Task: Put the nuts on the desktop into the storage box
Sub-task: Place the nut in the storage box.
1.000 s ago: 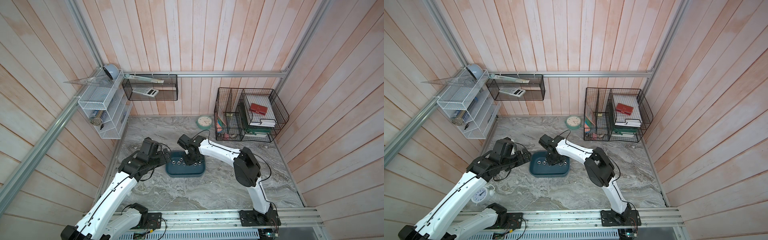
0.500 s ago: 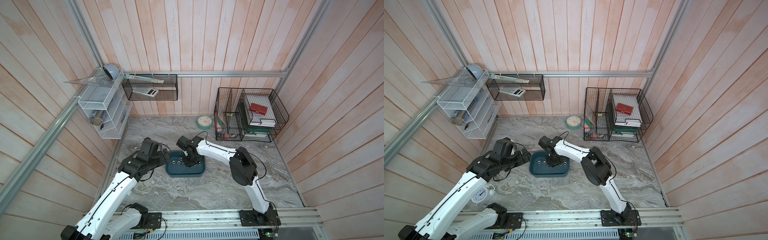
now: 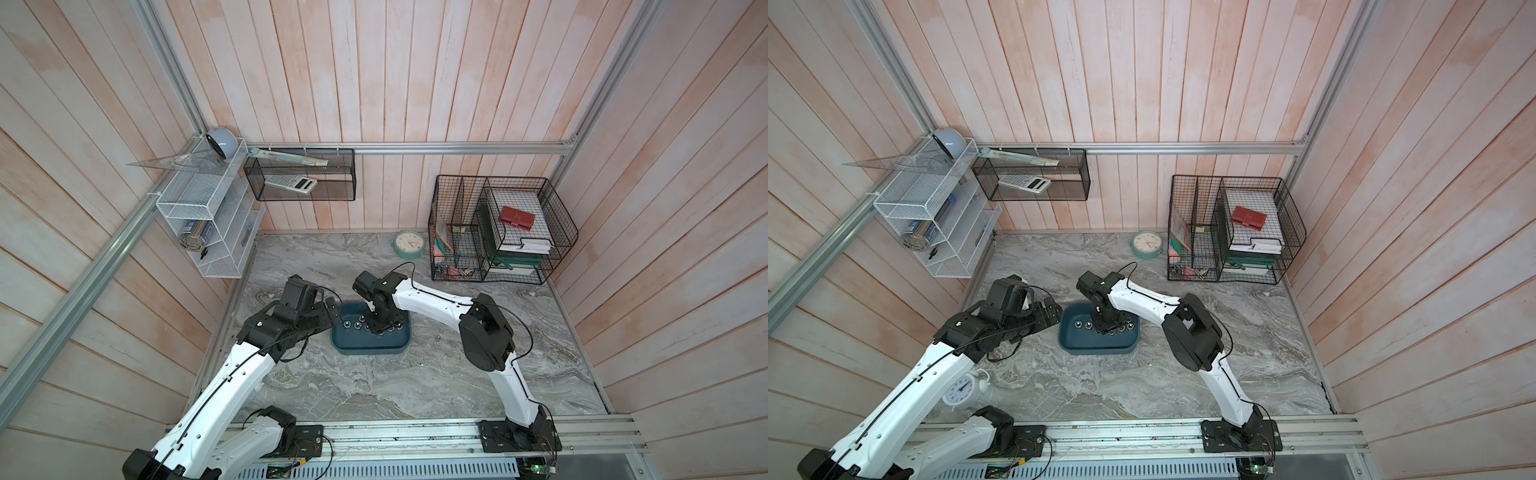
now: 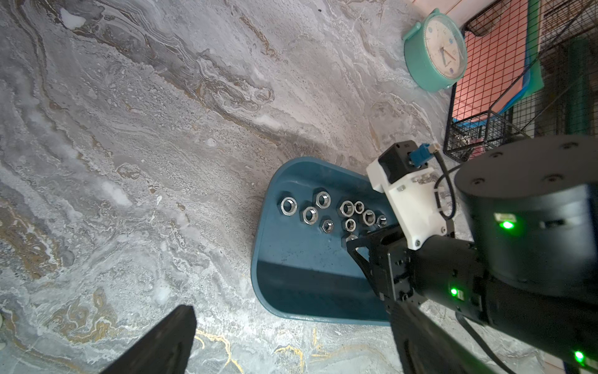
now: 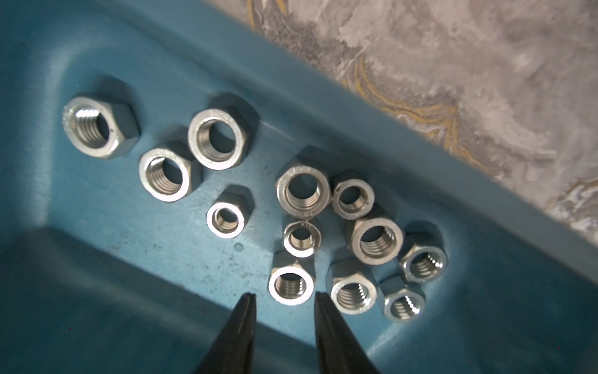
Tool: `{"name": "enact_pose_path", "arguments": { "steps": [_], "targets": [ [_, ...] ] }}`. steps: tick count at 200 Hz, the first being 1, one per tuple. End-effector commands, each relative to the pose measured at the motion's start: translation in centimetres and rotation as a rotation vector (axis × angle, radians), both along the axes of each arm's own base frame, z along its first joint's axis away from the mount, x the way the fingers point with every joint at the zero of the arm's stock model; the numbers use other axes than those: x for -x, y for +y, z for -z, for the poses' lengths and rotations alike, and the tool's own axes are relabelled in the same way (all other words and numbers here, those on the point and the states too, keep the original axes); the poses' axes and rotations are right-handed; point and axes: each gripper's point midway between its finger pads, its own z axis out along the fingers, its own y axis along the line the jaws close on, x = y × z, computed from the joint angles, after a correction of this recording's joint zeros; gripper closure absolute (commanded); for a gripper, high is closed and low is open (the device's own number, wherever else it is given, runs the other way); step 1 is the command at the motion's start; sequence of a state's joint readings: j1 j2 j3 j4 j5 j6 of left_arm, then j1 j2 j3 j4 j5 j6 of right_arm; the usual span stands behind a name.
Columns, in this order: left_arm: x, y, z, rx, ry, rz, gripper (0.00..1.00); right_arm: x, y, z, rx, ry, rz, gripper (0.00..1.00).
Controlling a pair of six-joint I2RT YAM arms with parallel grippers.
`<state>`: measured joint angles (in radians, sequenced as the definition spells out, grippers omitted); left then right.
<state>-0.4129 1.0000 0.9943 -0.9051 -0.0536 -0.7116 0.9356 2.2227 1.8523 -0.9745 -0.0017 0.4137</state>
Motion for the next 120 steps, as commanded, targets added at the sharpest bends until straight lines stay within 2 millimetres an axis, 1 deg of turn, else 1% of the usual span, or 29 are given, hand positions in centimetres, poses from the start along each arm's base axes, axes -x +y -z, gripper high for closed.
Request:
{"name": "enact_pose_path", "arguments": {
  "steps": [1,25,36,52,69,101,120],
  "targets": [
    [0.0,0.3,0.4,-0.008,0.006,-0.008,0.0,0.4,-0.1,0.2,0.02,0.016,-0.013,0.63],
    [-0.1,0.1,0.4,-0.005,0.007,-0.004,0.0,0.4,-0.3,-0.2,0.02,0.007,-0.011,0.62],
    [-0.2,0.0,0.3,-0.002,0.002,-0.001,0.0,0.2,-0.3,-0.7,0.018,-0.009,-0.009,0.6],
    [-0.4,0.0,0.2,-0.002,-0.004,0.002,0.0,-0.3,-0.7,-1.5,0.019,-0.041,-0.001,0.5],
    [-0.7,-0.3,0.0,0.004,-0.012,0.011,0.0,-0.8,-1.3,-2.6,0.016,-0.069,0.016,0.43],
    [-1.6,-1.5,-0.1,0.034,-0.014,0.045,0.0,-1.8,-3.2,-4.5,-0.019,-0.106,0.09,0.23],
    [-2.2,-2.3,-0.1,0.055,-0.017,0.068,0.0,-2.3,-4.5,-5.8,-0.033,-0.138,0.133,0.15]
  ]
}}
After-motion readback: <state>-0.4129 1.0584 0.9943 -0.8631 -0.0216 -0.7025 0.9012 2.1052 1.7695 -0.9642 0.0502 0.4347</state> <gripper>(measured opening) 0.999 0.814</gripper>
